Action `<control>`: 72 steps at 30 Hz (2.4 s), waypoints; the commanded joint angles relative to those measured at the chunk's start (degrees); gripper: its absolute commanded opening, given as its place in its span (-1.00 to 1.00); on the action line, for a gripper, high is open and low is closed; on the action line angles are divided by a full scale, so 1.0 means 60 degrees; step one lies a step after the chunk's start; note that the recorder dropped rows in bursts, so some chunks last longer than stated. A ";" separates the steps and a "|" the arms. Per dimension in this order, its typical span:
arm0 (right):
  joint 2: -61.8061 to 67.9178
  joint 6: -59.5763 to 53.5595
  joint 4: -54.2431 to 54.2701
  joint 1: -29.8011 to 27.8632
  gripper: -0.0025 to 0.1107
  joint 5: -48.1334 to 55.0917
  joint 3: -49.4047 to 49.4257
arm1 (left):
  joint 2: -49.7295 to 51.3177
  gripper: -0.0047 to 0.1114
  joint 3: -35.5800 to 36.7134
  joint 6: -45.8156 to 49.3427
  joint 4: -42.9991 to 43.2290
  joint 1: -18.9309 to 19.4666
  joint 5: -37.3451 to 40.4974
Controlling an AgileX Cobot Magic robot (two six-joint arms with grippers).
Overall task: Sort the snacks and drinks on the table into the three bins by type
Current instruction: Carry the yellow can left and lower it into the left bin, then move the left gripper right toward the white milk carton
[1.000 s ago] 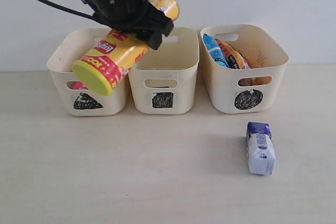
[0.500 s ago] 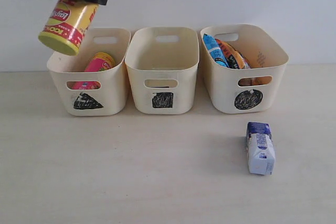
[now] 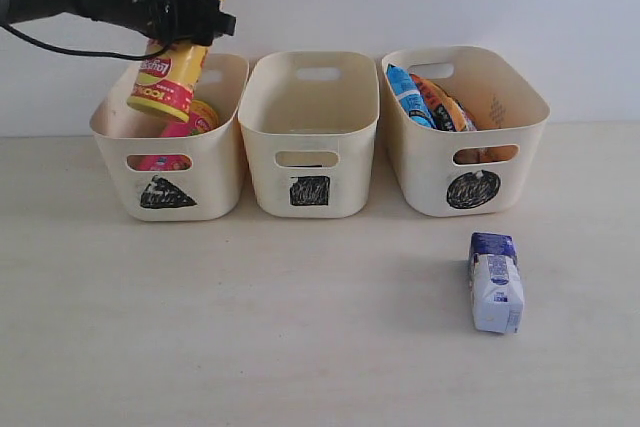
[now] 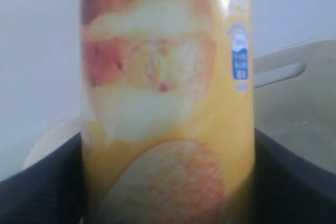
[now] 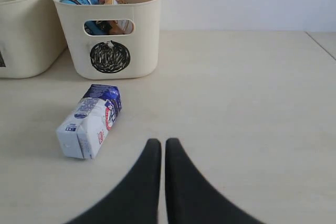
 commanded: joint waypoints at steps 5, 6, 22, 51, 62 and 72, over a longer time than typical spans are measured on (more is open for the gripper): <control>-0.0040 -0.0020 -0.0021 -0.0025 -0.96 -0.0081 0.0039 | 0.0469 -0.76 -0.0047 -0.0119 -0.0015 0.0159 -0.0085; -0.0040 -0.0020 -0.0021 -0.0025 -0.96 -0.0081 0.0039 | 0.0467 -0.66 -0.0047 -0.0119 -0.0015 0.0159 0.0052; -0.0040 0.0007 -0.0021 -0.0025 -0.96 -0.0055 0.0039 | -0.0385 0.55 -0.0047 -0.0245 -0.0015 0.0159 0.1816; -0.0040 0.0007 -0.0021 -0.0025 -0.96 -0.0055 0.0039 | -0.3734 -0.85 0.3435 0.3181 -0.3096 -0.2296 0.5080; -0.0040 0.0029 -0.0021 -0.0025 -0.96 -0.0054 0.0039 | -0.2786 -0.85 0.2959 0.2783 -0.3096 -0.5557 0.4184; -0.0040 0.0029 -0.0021 -0.0025 -0.96 -0.0054 0.0039 | -0.0337 -0.85 0.0276 0.2297 -0.3035 -0.6245 0.5357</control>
